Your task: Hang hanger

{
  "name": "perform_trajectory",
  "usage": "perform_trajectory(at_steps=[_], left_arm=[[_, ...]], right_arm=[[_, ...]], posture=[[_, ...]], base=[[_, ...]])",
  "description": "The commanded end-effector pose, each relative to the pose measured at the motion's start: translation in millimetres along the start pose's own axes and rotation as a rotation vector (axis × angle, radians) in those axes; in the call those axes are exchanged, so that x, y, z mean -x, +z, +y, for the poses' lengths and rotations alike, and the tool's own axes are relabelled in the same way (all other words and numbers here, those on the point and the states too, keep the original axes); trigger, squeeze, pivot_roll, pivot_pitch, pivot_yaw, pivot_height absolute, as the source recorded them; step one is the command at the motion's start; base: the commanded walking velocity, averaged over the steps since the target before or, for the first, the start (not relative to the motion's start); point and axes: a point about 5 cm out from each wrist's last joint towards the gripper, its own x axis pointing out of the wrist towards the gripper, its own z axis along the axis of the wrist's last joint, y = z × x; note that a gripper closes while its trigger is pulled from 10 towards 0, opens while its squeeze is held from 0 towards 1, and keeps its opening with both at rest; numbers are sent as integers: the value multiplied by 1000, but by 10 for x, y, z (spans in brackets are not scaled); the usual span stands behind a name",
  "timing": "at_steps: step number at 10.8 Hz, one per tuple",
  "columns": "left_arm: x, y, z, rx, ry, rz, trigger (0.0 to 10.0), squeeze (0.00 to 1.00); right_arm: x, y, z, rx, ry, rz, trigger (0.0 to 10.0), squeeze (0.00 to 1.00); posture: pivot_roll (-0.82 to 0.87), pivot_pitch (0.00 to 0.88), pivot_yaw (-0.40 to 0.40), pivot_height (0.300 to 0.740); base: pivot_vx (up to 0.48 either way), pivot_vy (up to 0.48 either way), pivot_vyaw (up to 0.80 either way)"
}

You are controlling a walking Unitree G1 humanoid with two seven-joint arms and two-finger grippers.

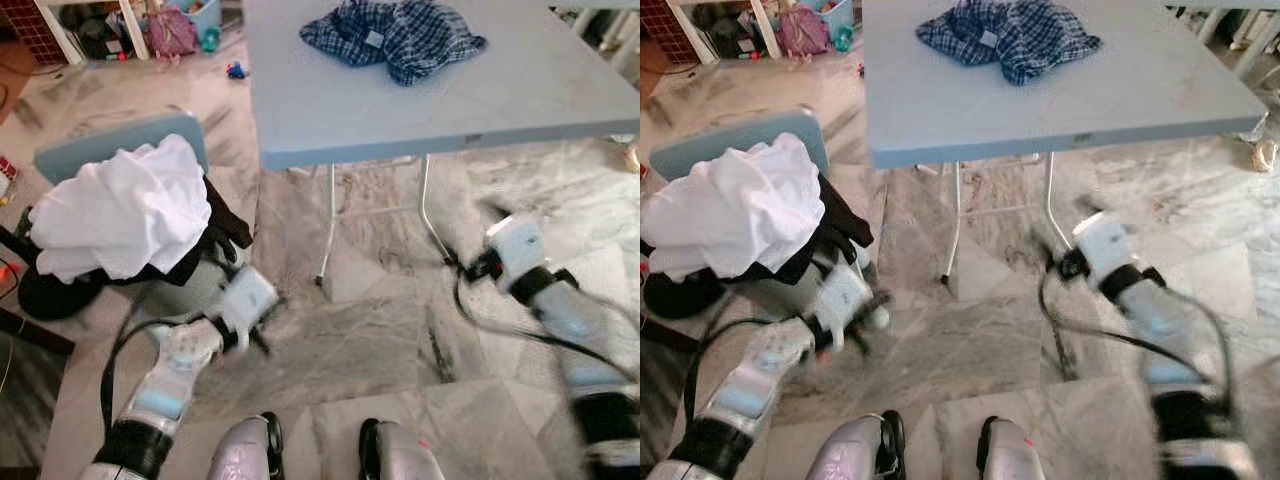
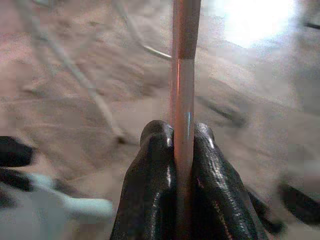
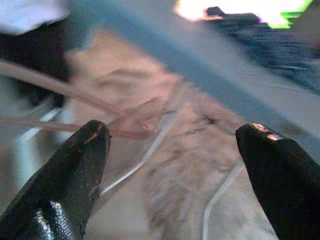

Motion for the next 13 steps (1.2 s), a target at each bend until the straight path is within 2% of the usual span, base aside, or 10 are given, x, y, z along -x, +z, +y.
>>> perform_trajectory(at_steps=[1,3,4,5,6,7,8,9,11,13], left_arm=[[25,-4,-92,-31,-100,4,10000,0],[82,-73,-308,-58,-363,53,10000,0],[87,-39,-360,-69,-429,35,10000,0],[86,-20,-363,-81,-431,22,10000,0],[93,-28,-421,-79,-481,35,10000,0],[96,-29,-442,-83,-490,34,10000,0],[96,-25,-440,-79,-487,30,10000,0],[89,-24,-444,-79,-484,27,10000,0],[68,-15,-456,-84,-492,26,10000,0],[51,-22,-471,-81,-498,31,10000,0]], right_arm=[[18,42,26,40,160,11,10000,0],[54,94,111,76,510,70,10000,0],[73,115,232,33,678,86,10000,0],[116,96,291,18,766,115,10000,0],[187,58,367,-13,887,167,10000,0],[239,15,424,-14,948,214,10000,0],[222,-19,445,5,946,233,10000,0],[177,-59,508,26,938,243,0,0],[127,-98,623,61,966,263,0,0],[96,-115,652,95,986,276,0,0]], posture=[[-15,161,-4,740],[-13,169,-7,740],[-14,172,-3,740],[-15,174,3,740],[-13,176,2,740],[-12,177,1,740],[-14,177,2,740],[-14,176,1,740],[-13,174,6,740],[-13,171,5,740]], base=[[0,0,0],[0,0,0],[0,0,0],[0,0,0],[0,0,0],[0,0,0],[0,0,0],[0,0,0],[0,0,0],[0,0,0]])
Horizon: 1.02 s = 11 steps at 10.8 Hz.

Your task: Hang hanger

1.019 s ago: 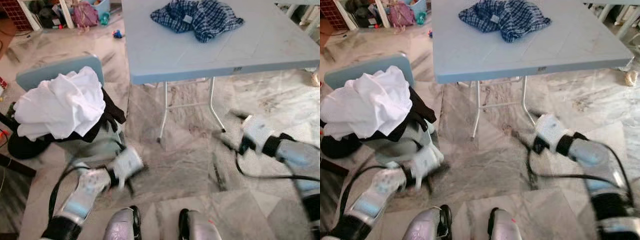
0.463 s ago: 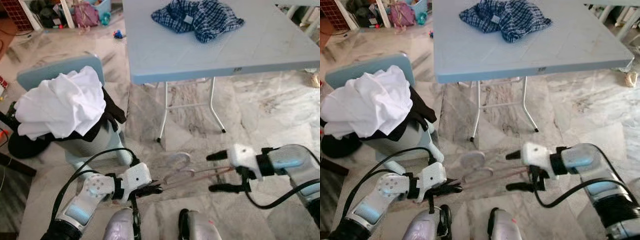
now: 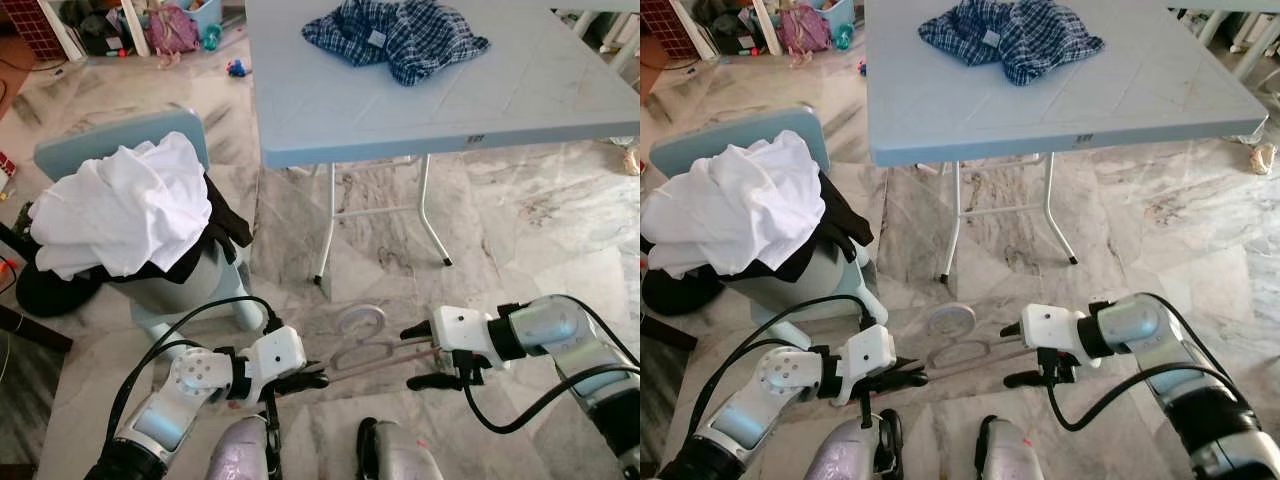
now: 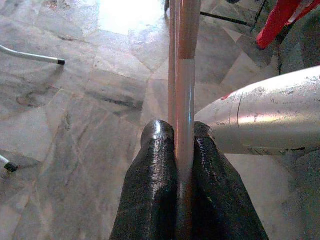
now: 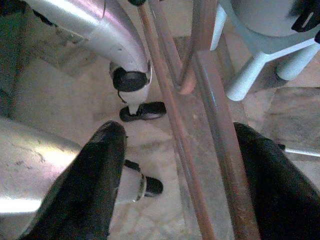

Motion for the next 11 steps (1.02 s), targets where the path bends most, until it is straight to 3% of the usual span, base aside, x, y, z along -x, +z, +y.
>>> perform_trajectory(at_steps=[1,5,11], left_arm=[[-22,-2,-29,-9,-20,8,10000,0],[-52,-9,-47,1,-27,8,10000,0],[-60,-25,-64,20,-33,12,10000,0]], right_arm=[[-15,5,-7,21,10,16,0,0],[124,2,-218,74,-68,75,0,0],[195,-29,-283,88,-73,120,0,0]], posture=[[-13,171,5,740],[-17,169,4,740],[-20,168,6,740]], base=[[0,0,0],[0,0,0],[0,0,0]])
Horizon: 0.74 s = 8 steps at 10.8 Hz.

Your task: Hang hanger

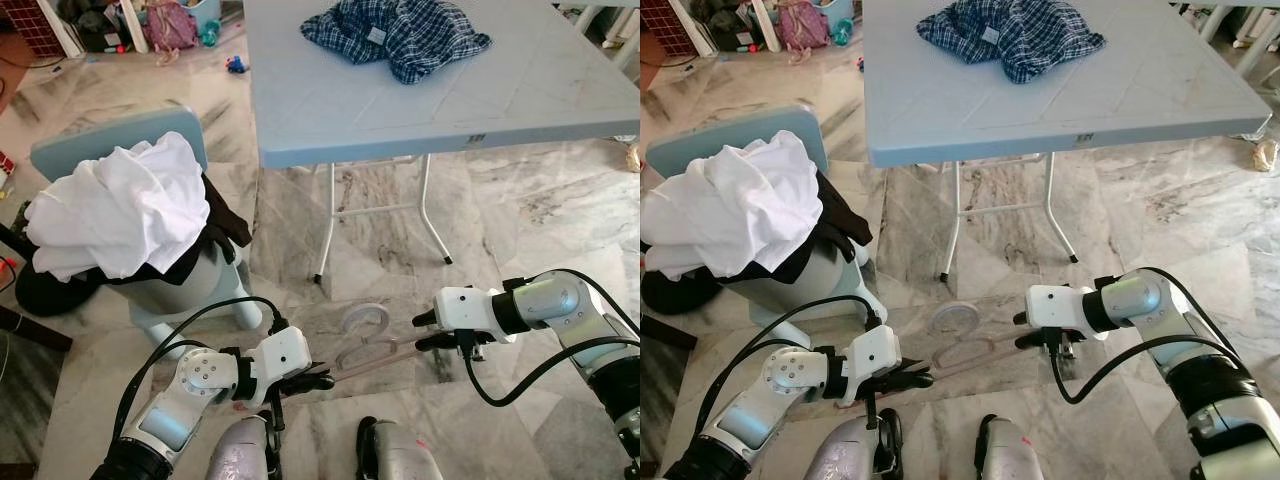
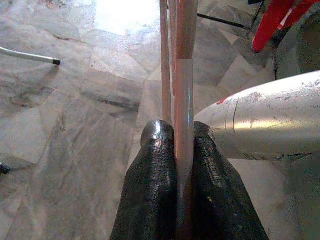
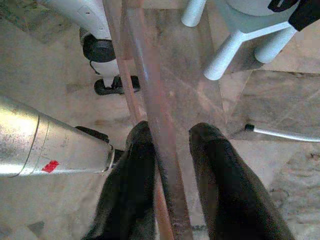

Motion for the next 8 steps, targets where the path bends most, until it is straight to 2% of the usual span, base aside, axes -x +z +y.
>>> perform_trajectory(at_steps=[1,6,7,8], left_arm=[[-11,-63,-51,13,-19,20,10000,0],[-24,-82,-48,1,-24,28,10000,0],[-26,-85,-44,2,-21,30,10000,365],[-23,-86,-30,-6,-14,33,10000,1000]], right_arm=[[36,-40,14,1,16,23,0,0],[33,-116,92,-30,77,51,0,0],[28,-123,101,-30,84,55,0,0],[11,-126,105,-27,84,58,0,0]], posture=[[-17,169,5,740],[-19,164,4,740],[-18,162,3,740],[-18,162,3,740]], base=[[0,0,0],[0,0,0],[0,0,0],[0,0,0]])
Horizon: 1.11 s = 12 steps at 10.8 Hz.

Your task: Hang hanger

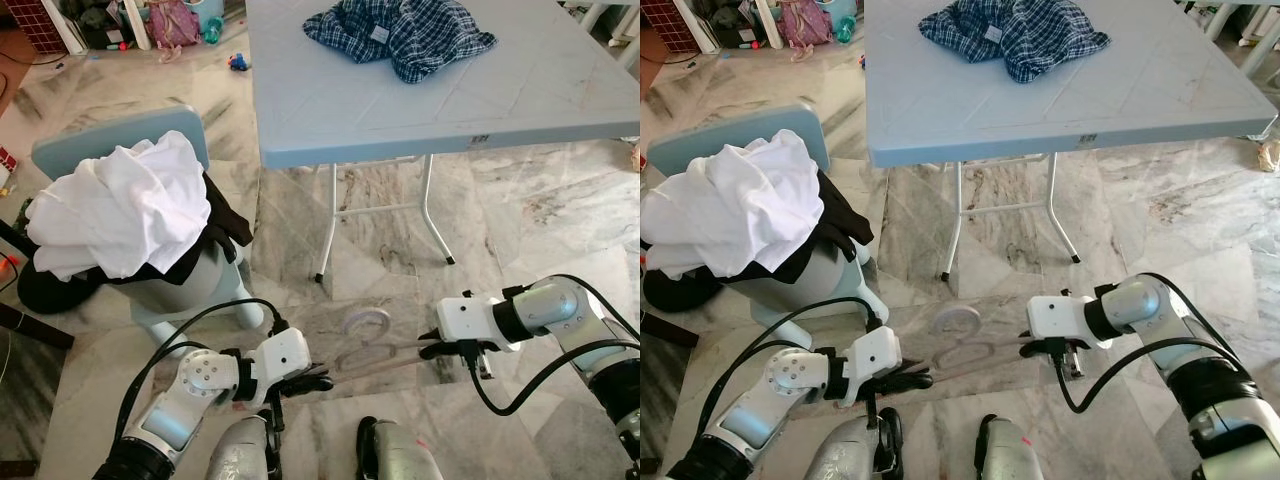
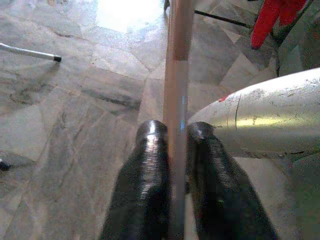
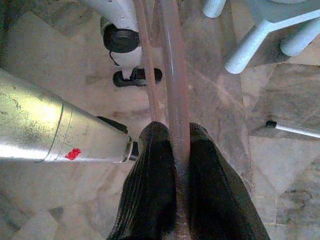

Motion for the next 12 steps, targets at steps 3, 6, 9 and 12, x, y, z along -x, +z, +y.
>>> perform_trajectory(at_steps=[3,6,9,12], left_arm=[[28,-110,224,-178,164,127,10000,1000],[159,-122,425,-322,287,211,10000,1000],[378,-195,502,-35,694,71,10000,1000],[485,-349,390,167,959,24,10000,1000]], right_arm=[[-30,-197,-40,-11,-107,120,0,0],[8,-486,-23,-67,-271,261,0,0],[109,-838,162,-286,-588,305,0,0],[85,-1180,632,-637,-920,297,0,0]], posture=[[-17,161,3,740],[-9,163,4,740],[8,178,-15,740],[-3,194,-26,740]], base=[[0,0,0],[0,0,0],[0,0,0],[0,0,0]])
